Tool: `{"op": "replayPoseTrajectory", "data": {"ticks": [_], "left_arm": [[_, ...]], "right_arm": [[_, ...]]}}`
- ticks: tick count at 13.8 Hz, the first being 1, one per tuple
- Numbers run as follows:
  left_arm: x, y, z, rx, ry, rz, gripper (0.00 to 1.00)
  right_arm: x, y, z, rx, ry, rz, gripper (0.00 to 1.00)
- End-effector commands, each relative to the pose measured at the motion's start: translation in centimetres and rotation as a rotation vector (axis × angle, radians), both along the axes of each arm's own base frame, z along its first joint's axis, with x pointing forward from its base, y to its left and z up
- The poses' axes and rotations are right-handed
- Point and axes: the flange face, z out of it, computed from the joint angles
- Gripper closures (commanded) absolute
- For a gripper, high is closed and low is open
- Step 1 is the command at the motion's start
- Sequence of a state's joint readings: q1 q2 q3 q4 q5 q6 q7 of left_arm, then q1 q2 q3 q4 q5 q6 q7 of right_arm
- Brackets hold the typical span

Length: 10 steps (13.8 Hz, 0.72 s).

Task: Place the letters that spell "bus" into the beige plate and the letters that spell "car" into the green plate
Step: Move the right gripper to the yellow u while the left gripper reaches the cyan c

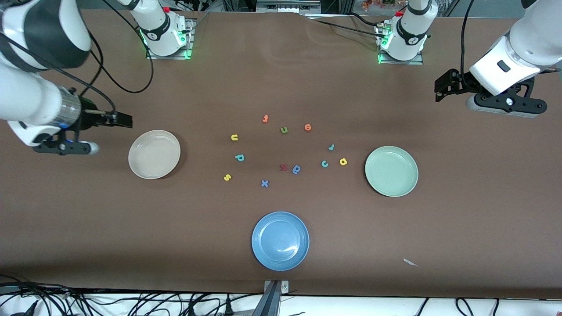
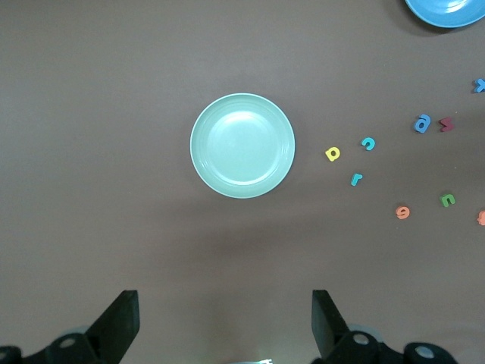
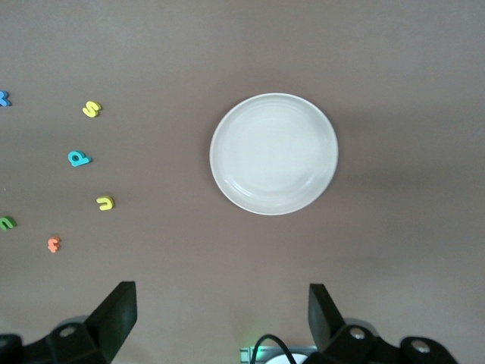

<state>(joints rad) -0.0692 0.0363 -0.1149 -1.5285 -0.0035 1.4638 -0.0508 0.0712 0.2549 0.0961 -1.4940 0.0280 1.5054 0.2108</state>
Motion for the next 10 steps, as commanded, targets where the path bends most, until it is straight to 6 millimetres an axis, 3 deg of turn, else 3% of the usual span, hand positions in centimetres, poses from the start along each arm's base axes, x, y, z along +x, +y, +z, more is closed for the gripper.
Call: {"op": "replayPoseTrajectory", "data": {"ticks": [1, 4, 5, 7, 9, 10], "left_arm": [[-0.3, 0.1, 0.6, -0.006, 0.008, -0.002, 0.0], [-0.1, 0.2, -0.8, -0.003, 0.058, -0.01, 0.0], [0.9, -0.2, -2.8, -0.003, 0.097, -0.011, 0.0], [1.6, -1.8, -4.9, 0.003, 0.125, -0.043, 0.0], [3.4, -3.9, -9.8, -0.006, 0.191, -0.066, 0.0], [4.4, -4.9, -11.2, -0.033, 0.17, -0.062, 0.0]], "right_arm": [[0.8, 2.2, -2.0, 0.005, -0.004, -0.014, 0.0], [1.6, 4.5, -4.8, 0.001, -0.002, -0.018, 0.0], [1.8, 5.3, -5.8, 0.0, 0.0, -0.017, 0.0], [1.8, 7.1, -7.5, 0.0, -0.003, -0.015, 0.0], [1.8, 8.8, -9.2, -0.006, -0.007, -0.038, 0.0], [1.8, 10.1, -10.1, -0.008, -0.01, -0.04, 0.0]]}}
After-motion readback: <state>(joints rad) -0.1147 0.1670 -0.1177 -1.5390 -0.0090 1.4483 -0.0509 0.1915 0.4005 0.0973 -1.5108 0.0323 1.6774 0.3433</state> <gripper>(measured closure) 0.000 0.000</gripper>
